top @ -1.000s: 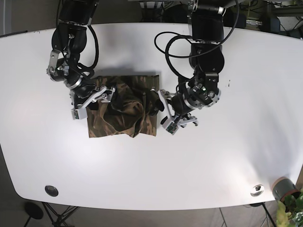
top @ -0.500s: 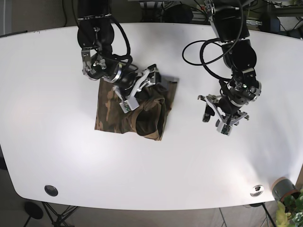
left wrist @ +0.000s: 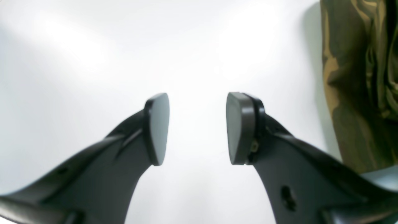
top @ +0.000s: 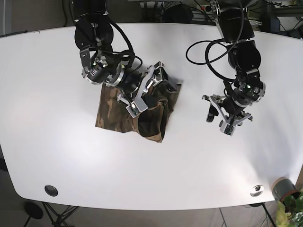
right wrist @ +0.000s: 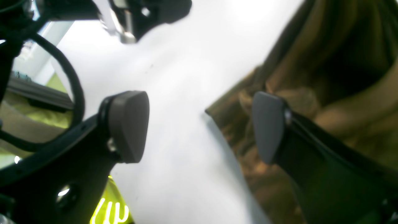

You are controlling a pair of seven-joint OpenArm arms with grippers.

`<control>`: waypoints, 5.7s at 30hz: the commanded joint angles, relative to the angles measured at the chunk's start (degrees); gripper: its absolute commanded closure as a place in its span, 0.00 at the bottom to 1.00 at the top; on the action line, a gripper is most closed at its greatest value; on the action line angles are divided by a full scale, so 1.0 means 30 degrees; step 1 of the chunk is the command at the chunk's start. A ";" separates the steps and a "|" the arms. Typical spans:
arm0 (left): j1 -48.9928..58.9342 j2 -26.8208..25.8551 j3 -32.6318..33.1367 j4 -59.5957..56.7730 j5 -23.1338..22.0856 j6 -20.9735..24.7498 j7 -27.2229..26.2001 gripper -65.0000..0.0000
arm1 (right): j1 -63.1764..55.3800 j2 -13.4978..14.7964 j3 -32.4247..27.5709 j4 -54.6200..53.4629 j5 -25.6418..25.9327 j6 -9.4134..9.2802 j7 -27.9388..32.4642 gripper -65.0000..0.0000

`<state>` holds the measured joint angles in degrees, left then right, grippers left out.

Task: Fold the T-shirt properly
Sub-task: 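Release the left gripper and press the folded bundle with the right gripper, then grasp the camouflage bundle's sides with both grippers, then fold the bundle over with both grippers and regrasp it with the left gripper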

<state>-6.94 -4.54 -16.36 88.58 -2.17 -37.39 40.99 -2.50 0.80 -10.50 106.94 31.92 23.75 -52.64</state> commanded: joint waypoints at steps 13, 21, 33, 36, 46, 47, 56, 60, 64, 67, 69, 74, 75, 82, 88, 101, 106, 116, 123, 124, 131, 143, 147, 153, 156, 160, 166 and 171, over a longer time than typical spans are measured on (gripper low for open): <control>-0.0310 -0.0115 0.0017 0.0233 -0.0315 -0.0036 -0.0404 0.59 | 0.3867 0.1009 -0.0089 -0.5330 0.0392 0.0069 0.0536 0.26; -0.0163 -0.0173 -0.0012 0.0233 -0.0315 -0.0036 -0.0463 0.59 | 0.3750 0.1624 -0.0148 -0.5799 0.0392 0.0187 0.0536 0.27; -0.0075 -0.0115 -0.0012 0.0175 -0.0315 -0.0036 -0.0463 0.59 | 0.2959 0.1507 -0.2111 -0.5506 0.0392 0.0099 0.1504 0.78; -0.0075 -0.0115 -0.0012 0.0175 -0.0315 -0.0036 -0.0463 0.59 | 0.2871 0.1507 -0.2257 -0.5447 0.0392 0.0069 0.1943 0.95; -0.0046 -0.0203 -0.0012 0.0175 -0.0315 -0.0036 -0.0433 0.59 | 0.2607 0.1507 -0.2609 -0.3044 0.0509 0.0040 0.1943 0.96; -0.0016 -0.0203 -0.0012 0.0175 -0.0315 -0.0036 -0.0433 0.59 | 0.2578 0.1478 -0.2726 -0.2751 0.0509 0.0011 0.1884 0.96; 0.0306 -0.0203 -0.0012 0.0262 -0.0315 -0.0036 -0.0463 0.59 | 0.3222 -0.0105 -0.3547 -0.3513 0.0451 -0.1513 0.1826 0.95; 0.0306 -0.0203 -0.0012 0.0321 -0.0315 -0.0036 -0.0433 0.59 | 0.3721 -0.0310 -0.4338 -0.5447 0.0451 -0.1513 0.2002 0.75; 0.0306 -0.0203 -0.0012 0.0380 -0.0315 -0.0036 -0.0433 0.59 | 0.3867 -0.0691 -0.4631 -0.6444 0.0422 -0.1513 0.2412 0.47; 0.0306 -0.0232 -0.0041 0.0409 -0.0315 -0.0036 -0.0433 0.59 | 0.3838 -0.0749 -0.4631 -0.6414 0.0480 -0.1513 0.2558 0.32; 0.0277 -0.0232 -0.0041 0.0585 -0.0315 -0.0036 -0.0433 0.59 | 0.3809 -0.0779 -0.4660 -0.6033 0.0509 -0.1513 0.2558 0.27; 0.0189 -0.0203 -0.0334 0.1728 -0.0315 -0.0036 -0.0433 0.59 | 0.2871 -0.0574 -0.4074 -0.3279 0.0539 -0.1484 0.2588 0.27; 0.0189 -0.0144 -0.0305 0.1991 -0.0315 -0.0036 -0.0433 0.59 | 0.2636 -0.0427 -0.3400 -0.2605 0.0539 -0.1484 0.2558 0.27; -0.0163 0.0325 0.2039 0.3017 -0.0286 -0.0036 -0.0404 0.59 | 0.1962 0.0012 0.0263 -0.0905 0.0539 -0.1425 0.2529 0.27; -0.0104 0.0677 0.5234 0.3310 -0.0257 0.0052 -0.0404 0.59 | 0.1933 0.1009 0.3222 -0.0993 0.0539 -0.1396 0.2529 0.46; 0.1068 0.1849 0.7080 0.3134 -0.0198 -0.0007 -0.0404 0.59 | 0.2783 0.2445 0.5069 -0.6063 0.0451 -0.1366 0.2734 0.83; 0.2006 0.1614 0.6992 0.2607 -0.0198 -0.0007 -0.0433 0.59 | 0.3164 0.2591 0.5039 -0.7997 0.0392 -0.0868 0.4024 0.83; 0.2064 0.0911 0.6904 -0.0089 -0.0286 -0.0007 -0.1547 0.59 | 0.3721 0.3939 0.3926 -1.1425 0.0392 -0.0106 0.6544 0.84; 0.1771 0.0911 0.6904 0.0087 -0.0257 -0.0007 -0.1547 0.59 | 0.3574 0.3969 0.3867 -1.1484 0.0392 -0.0106 0.6720 0.84; 0.1683 0.0911 0.6904 0.0057 -0.0227 -0.0007 -0.1547 0.59 | 0.3574 0.3969 0.3867 -1.1484 0.0392 -0.0106 0.6720 0.84; 0.1038 0.0882 0.6933 -0.0880 -0.0140 -0.0007 -0.1547 0.59 | 0.3545 0.3969 0.3838 -1.1484 0.0392 -0.0106 0.6720 0.84; -0.2918 0.0354 0.7021 -0.6448 -0.0227 -0.0007 -0.1635 0.59 | 0.2255 0.3998 0.3808 -1.1103 0.0392 0.0333 0.6661 0.84; -0.4178 0.0354 0.7080 -0.7503 -0.0227 -0.0007 -0.1635 0.59 | 0.1406 0.3822 0.3779 -1.0165 0.0392 0.0450 0.6632 0.84; -0.6024 0.0501 0.7109 -0.9203 -0.0227 -0.0036 -0.1811 0.59 | 0.0468 0.3763 0.2226 -0.8964 0.0392 0.0363 0.6632 0.84; -0.6786 0.0530 0.7285 -1.0375 -0.0227 -0.0036 -0.2778 0.59 | 0.0263 0.3734 0.1347 -0.8759 0.0392 0.0333 0.6632 0.84; -0.7460 0.0530 0.8398 -1.1811 -0.0227 -0.0007 -0.4067 0.59 | -0.0089 0.2914 0.0907 -0.8495 0.0392 0.0333 0.6632 0.84; -0.7782 0.0530 0.8926 -1.2280 -0.0227 -0.0007 -0.4858 0.59 | -0.0147 0.2093 0.0878 -0.8524 0.0392 0.0333 0.6632 0.84; -0.8192 0.0325 0.8809 -1.2250 -0.0227 -0.0007 -0.4858 0.59 | -0.0147 0.1976 0.0819 -0.8524 0.0392 0.0333 0.6602 0.84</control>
<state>-28.97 -3.40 10.24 50.78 -2.00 -37.17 27.55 -3.62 6.61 -7.90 80.58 32.99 24.43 -32.95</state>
